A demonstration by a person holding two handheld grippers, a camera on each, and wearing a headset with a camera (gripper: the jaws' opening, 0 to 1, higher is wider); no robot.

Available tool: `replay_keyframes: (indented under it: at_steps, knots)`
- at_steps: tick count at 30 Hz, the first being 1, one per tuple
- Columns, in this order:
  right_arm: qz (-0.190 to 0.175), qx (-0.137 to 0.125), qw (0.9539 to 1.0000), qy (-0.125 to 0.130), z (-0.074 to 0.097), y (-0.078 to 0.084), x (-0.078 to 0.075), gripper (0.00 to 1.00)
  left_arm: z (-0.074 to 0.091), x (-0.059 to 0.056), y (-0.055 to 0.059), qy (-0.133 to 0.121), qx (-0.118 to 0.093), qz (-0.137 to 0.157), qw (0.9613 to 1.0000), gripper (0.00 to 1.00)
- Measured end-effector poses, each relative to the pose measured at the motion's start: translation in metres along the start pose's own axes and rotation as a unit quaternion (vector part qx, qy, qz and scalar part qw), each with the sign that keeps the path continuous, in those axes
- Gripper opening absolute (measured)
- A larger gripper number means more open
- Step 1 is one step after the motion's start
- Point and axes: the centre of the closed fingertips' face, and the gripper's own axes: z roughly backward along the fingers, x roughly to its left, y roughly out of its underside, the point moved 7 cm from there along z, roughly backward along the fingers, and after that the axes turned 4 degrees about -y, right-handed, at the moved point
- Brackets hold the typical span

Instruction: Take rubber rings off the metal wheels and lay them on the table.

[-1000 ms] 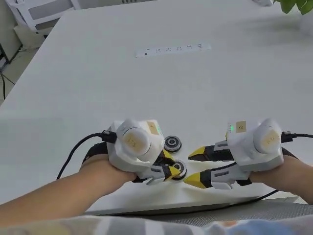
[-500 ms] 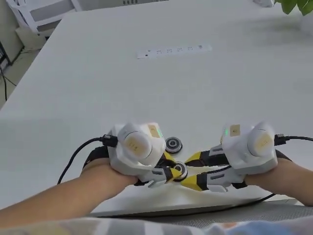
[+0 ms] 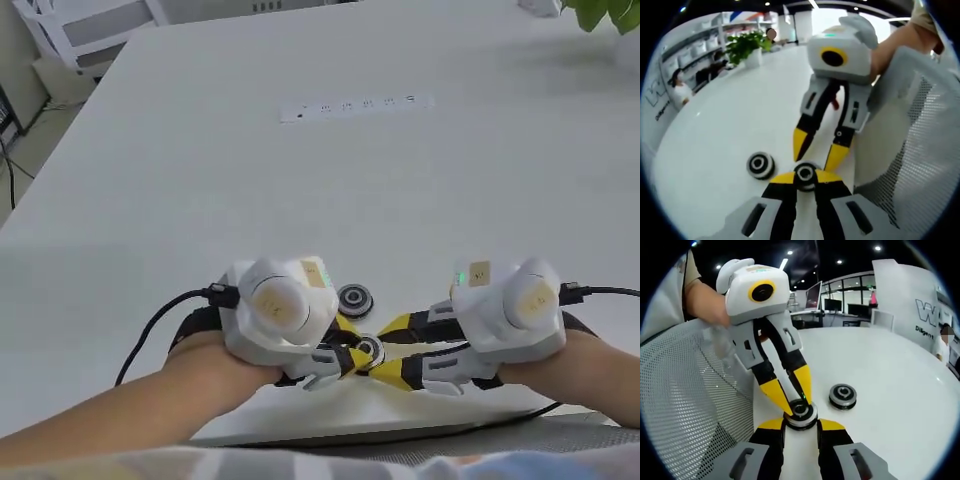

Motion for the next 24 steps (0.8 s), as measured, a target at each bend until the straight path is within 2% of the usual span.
replay_keyframes:
  at_steps: [9, 18, 24]
  knots:
    - [0.017, 0.005, 0.9998, 0.005, 0.002, 0.0002, 0.001, 0.2, 0.0007, -0.0004, 0.0008, -0.001, -0.002, 0.001, 1.0, 0.14]
    - [0.019, 0.008, 0.9998, 0.008, 0.0039, 0.0015, 0.0, 0.18, 0.0012, -0.0007, 0.001, -0.002, -0.003, 0.001, 1.0, 0.14]
    - [0.003, -0.008, 0.9999, 0.005, 0.0039, -0.0018, -0.001, 0.24, 0.001, -0.0004, 0.0011, -0.002, -0.003, 0.002, 1.0, 0.14]
